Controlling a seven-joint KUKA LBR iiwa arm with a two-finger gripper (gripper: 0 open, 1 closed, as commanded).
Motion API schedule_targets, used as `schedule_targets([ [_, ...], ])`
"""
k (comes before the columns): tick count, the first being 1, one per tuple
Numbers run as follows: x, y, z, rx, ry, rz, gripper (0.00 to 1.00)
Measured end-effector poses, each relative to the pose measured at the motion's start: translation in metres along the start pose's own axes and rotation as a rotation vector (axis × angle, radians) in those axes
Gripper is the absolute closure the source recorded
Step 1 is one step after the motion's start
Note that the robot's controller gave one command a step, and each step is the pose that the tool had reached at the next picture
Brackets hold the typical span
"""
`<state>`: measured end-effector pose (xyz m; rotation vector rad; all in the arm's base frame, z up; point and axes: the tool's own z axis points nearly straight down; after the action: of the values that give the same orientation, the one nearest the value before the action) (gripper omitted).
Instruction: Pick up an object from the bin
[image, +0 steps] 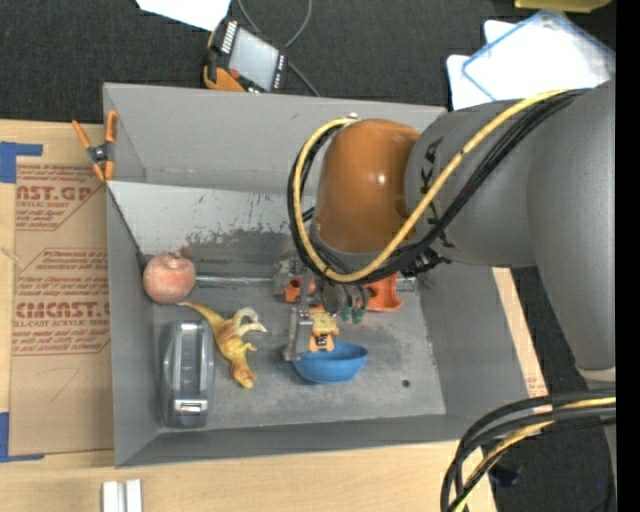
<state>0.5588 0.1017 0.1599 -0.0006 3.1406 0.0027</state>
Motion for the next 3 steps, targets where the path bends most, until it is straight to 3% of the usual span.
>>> schedule_targets([
  [1, 0.000, 0.000, 0.000, 0.000, 0.000, 0.000, 0.00],
  [2, 0.001, -0.002, 0.065, 0.000, -0.006, -0.229, 0.00],
  [3, 0.043, -0.026, 0.078, -0.001, 0.000, -0.032, 0.00],
])
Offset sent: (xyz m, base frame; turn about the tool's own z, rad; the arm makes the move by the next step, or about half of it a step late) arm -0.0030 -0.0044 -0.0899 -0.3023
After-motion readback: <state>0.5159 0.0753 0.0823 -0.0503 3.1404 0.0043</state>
